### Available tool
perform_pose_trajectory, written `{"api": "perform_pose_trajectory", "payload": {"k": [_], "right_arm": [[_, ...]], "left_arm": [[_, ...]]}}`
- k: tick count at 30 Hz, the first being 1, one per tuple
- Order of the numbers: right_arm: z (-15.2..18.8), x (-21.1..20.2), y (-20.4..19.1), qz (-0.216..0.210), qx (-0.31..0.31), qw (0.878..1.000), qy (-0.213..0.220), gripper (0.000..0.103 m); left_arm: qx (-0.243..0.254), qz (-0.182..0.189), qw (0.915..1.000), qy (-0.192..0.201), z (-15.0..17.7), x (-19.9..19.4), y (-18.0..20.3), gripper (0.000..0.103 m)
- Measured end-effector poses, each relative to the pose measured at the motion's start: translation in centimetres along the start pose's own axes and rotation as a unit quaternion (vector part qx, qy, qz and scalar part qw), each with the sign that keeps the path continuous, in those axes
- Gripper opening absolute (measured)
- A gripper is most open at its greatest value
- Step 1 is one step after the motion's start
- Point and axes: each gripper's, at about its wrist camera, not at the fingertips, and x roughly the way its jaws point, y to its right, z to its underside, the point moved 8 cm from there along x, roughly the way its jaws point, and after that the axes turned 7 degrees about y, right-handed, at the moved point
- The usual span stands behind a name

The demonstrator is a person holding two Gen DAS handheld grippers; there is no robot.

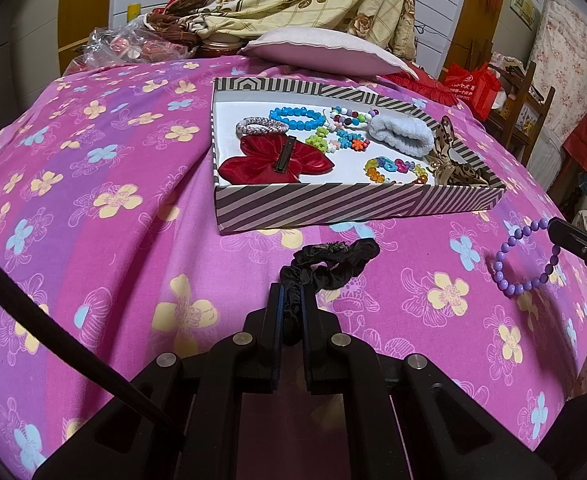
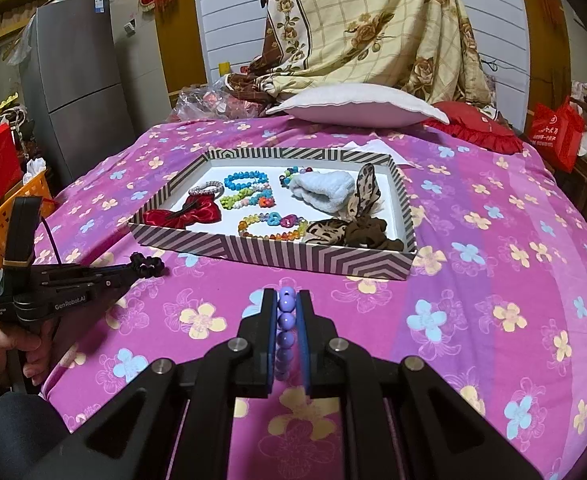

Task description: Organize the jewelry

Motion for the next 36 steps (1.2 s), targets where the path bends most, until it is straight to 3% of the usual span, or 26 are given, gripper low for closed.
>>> {"api": "perform_pose_trajectory", "payload": {"k": [16, 22, 24, 31, 36], "right_arm": [[-1.0, -1.1, 1.0, 0.001, 0.023, 0.999, 0.026, 0.009], [-2.1, -1.5, 1.0, -0.008, 0.045, 0.998, 0.044, 0.009], [-2.6, -1.6, 0.8, -0.013, 0.047, 0.997, 0.052, 0.009], [-4.2, -1.8, 0.0, -0.045, 0.071, 0.993, 0.077, 0.009], [-6.4, -0.9, 0.4, -0.039, 0.094, 0.991, 0.084, 0.009]], "left_arm": [[0.007, 0.012, 0.9999, 0.006, 0.0, -0.3, 0.4, 0.003], [0.025, -0.001, 0.9995, 0.020, -0.5, -0.8, 0.8, 0.003], [0.029, -0.015, 0.9992, 0.024, -1.0, -1.2, 0.7, 0.003], [-0.004, 0.024, 0.9977, 0.064, -5.3, -4.3, 1.7, 0.003], [-0.031, 0.029, 0.9962, 0.076, -8.5, -4.1, 2.3, 0.003]]}}
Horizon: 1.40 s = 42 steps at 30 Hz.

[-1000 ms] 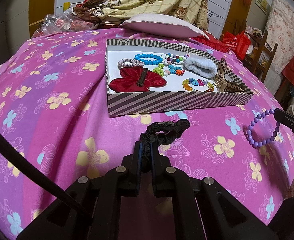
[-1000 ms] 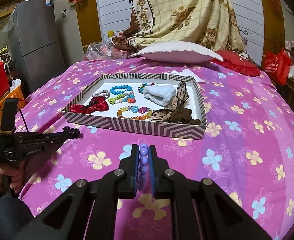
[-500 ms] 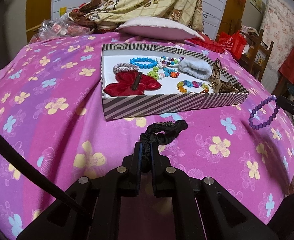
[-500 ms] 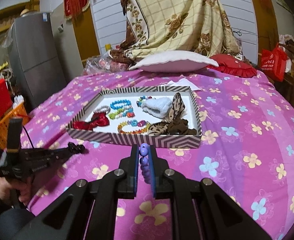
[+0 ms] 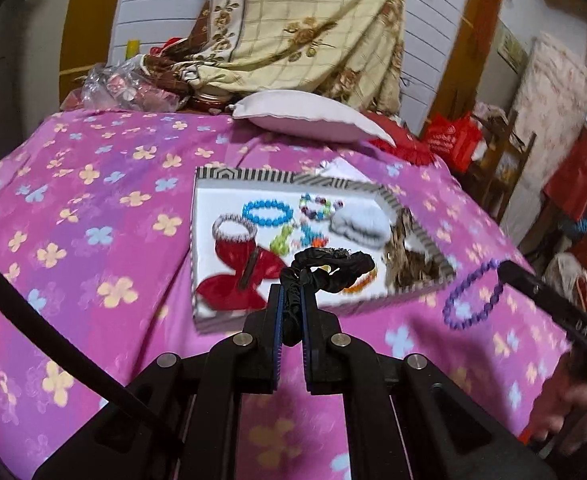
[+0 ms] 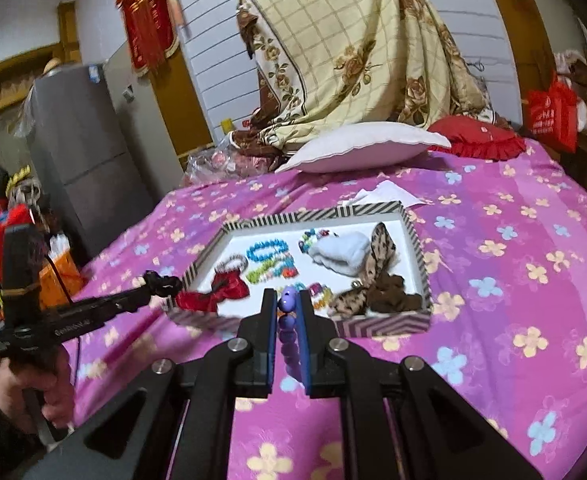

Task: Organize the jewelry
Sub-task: 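Carry the scrunchie and purple bracelet over the white box, then open both tools to drop the items into the box and withdraw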

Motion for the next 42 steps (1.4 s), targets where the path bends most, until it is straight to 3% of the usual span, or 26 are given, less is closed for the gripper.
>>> {"api": "perform_pose_trajectory", "payload": {"k": [7, 14, 19, 25, 31, 34, 38, 42], "right_arm": [[-3.0, 3.5, 0.2, 0.026, -0.016, 1.000, 0.000, 0.009], [-3.9, 9.0, 0.4, 0.034, -0.025, 0.999, -0.017, 0.009], [-3.1, 13.6, 0.6, 0.017, -0.003, 0.999, -0.050, 0.009], [-2.5, 16.9, -1.4, -0.040, 0.042, 0.996, -0.061, 0.009], [1.2, 19.9, 2.5, 0.012, 0.106, 0.987, -0.120, 0.009], [2.2, 20.0, 3.2, 0.028, 0.100, 0.985, -0.135, 0.010], [2.2, 19.7, 3.2, 0.051, 0.069, 0.987, -0.136, 0.016], [1.6, 18.5, 2.7, 0.056, 0.041, 0.989, -0.129, 0.017]], "left_arm": [[-0.021, -0.039, 0.9990, -0.008, -1.7, 4.7, -1.4, 0.003], [-0.036, -0.076, 0.9961, -0.025, -3.5, 9.0, -4.0, 0.003], [-0.028, -0.106, 0.9920, -0.063, -5.8, 13.7, -5.6, 0.003], [-0.020, -0.141, 0.9839, -0.108, -5.9, 17.9, -7.3, 0.004], [-0.027, -0.147, 0.9812, -0.122, -4.7, 18.8, -7.6, 0.004], [-0.028, -0.146, 0.9814, -0.121, -4.3, 18.7, -7.7, 0.008], [-0.027, -0.147, 0.9812, -0.122, -3.9, 18.4, -7.8, 0.022], [-0.027, -0.139, 0.9823, -0.122, -3.6, 17.8, -7.8, 0.024]]}}
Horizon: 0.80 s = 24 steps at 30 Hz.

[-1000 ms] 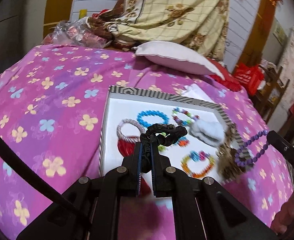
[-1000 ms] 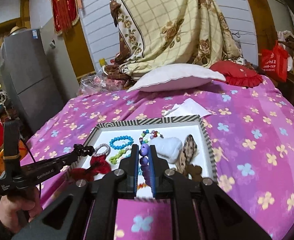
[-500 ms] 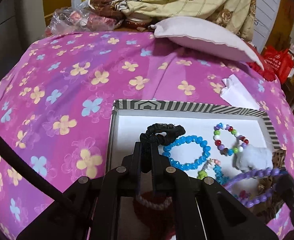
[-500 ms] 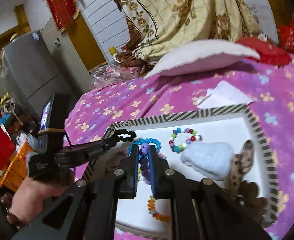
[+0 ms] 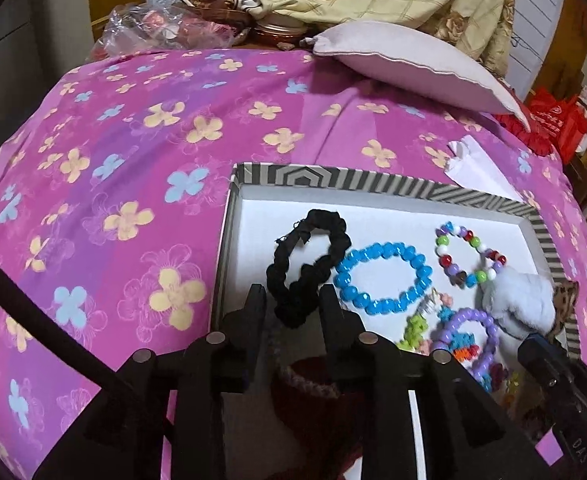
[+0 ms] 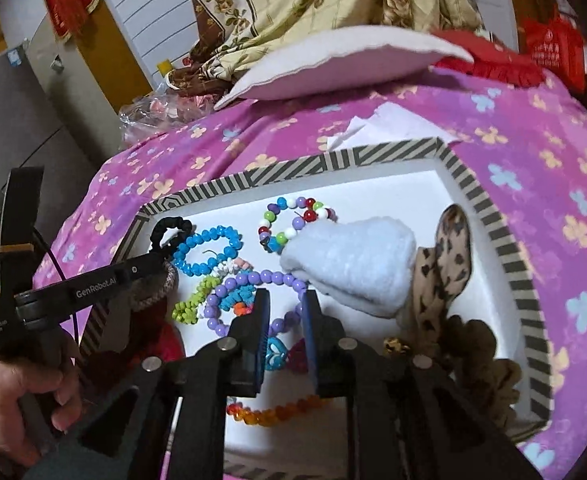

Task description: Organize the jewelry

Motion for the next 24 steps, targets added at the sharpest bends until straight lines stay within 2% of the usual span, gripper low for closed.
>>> {"api": "perform_pose_trajectory", "payload": {"k": [3, 9, 10, 11, 12, 13, 14, 15, 19, 21, 24], "right_arm": [[-0.2, -1.4, -0.6, 0.003, -0.021, 1.000, 0.010, 0.017], [0.6, -6.6, -1.9, -0.011, -0.046, 0.998, 0.035, 0.020], [1.0, -7.8, -2.0, -0.011, -0.049, 0.998, 0.041, 0.028], [1.4, -9.0, -1.9, -0.006, -0.054, 0.997, 0.047, 0.044], [1.7, -9.7, -1.8, -0.001, -0.057, 0.997, 0.050, 0.054], [2.4, -10.9, -1.5, 0.007, -0.063, 0.996, 0.055, 0.069], [3.0, -11.8, -1.3, 0.010, -0.069, 0.996, 0.061, 0.071], [3.9, -12.7, -1.0, 0.012, -0.075, 0.995, 0.063, 0.071], [7.8, -14.6, 1.0, 0.017, -0.054, 0.998, 0.027, 0.071], [8.4, -15.4, 1.3, 0.023, -0.055, 0.998, 0.029, 0.071], [9.6, -16.9, 1.6, 0.039, -0.072, 0.996, 0.033, 0.073]], "left_arm": [[0.004, -0.001, 1.0000, 0.000, 0.3, -0.8, -0.1, 0.026], [-0.011, 0.017, 0.9984, 0.052, 2.0, -7.4, 0.4, 0.026], [-0.014, 0.017, 0.9979, 0.061, 2.5, -8.6, 0.5, 0.027], [-0.018, 0.017, 0.9972, 0.070, 3.1, -10.0, 0.7, 0.030], [-0.022, 0.015, 0.9964, 0.081, 3.9, -11.4, 0.8, 0.038], [-0.024, 0.009, 0.9954, 0.092, 5.0, -12.9, 1.0, 0.043], [-0.015, 0.000, 0.9952, 0.097, 6.1, -14.2, 1.4, 0.053], [-0.006, -0.003, 0.9953, 0.097, 6.8, -14.8, 1.6, 0.058], [0.033, -0.024, 0.9975, 0.058, 11.3, -16.5, 2.8, 0.060], [0.027, -0.029, 0.9978, 0.053, 13.2, -17.7, 2.8, 0.060], [0.000, -0.003, 0.9988, 0.049, 15.9, -19.3, 3.4, 0.060]]}}
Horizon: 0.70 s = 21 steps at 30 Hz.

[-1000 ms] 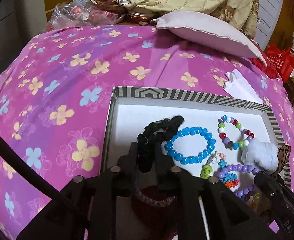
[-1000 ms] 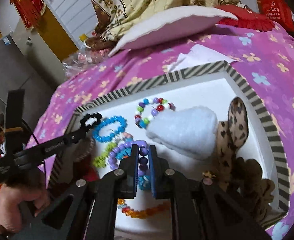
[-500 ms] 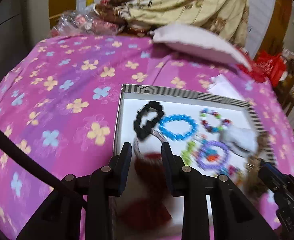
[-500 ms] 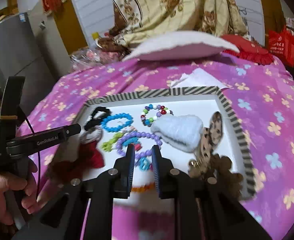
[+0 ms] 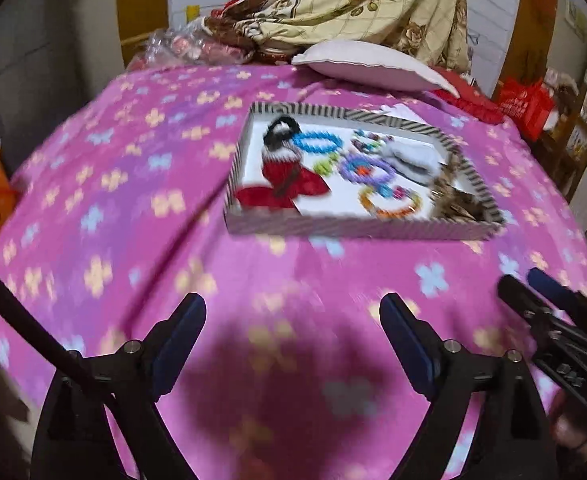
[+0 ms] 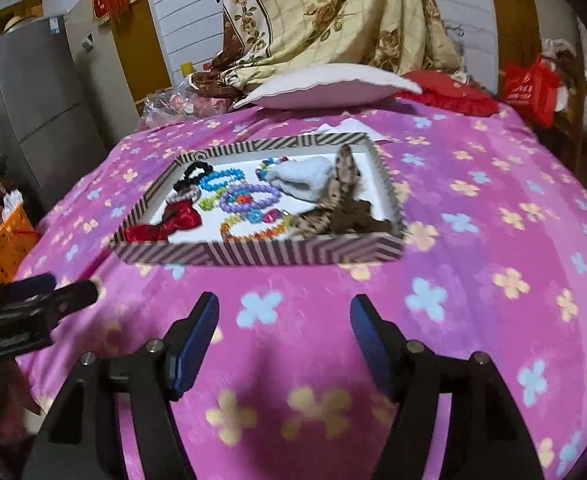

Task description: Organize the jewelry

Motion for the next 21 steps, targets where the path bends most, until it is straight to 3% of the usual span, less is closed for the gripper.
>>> {"api": "perform_pose_trajectory", "payload": {"k": [2, 6, 9, 11, 16, 21], "right_arm": [[0.5, -0.7, 0.2, 0.010, -0.008, 1.000, 0.002, 0.073], [0.5, -1.7, 1.1, 0.022, -0.010, 1.000, 0.016, 0.073], [0.3, -1.9, 1.9, 0.026, 0.002, 0.999, 0.020, 0.073], [0.3, -1.8, 2.0, 0.028, 0.009, 0.999, 0.017, 0.073], [0.5, -1.3, 1.4, 0.029, -0.001, 1.000, 0.011, 0.073], [0.7, -0.7, 0.5, 0.033, -0.019, 0.999, 0.003, 0.080]], "left_arm": [[-0.003, 0.016, 0.9998, 0.015, 0.7, -0.6, 0.7, 0.060], [0.006, -0.008, 0.9995, 0.030, 0.5, -0.6, 1.2, 0.060], [0.021, -0.037, 0.9962, 0.076, -0.9, -1.7, 1.5, 0.060], [0.014, -0.031, 0.9956, 0.087, -1.5, -1.9, 1.4, 0.060], [-0.035, -0.010, 0.9986, 0.038, -0.2, 1.1, 0.7, 0.060], [-0.031, -0.021, 0.9986, 0.037, 0.1, 1.2, 0.8, 0.060]]}}
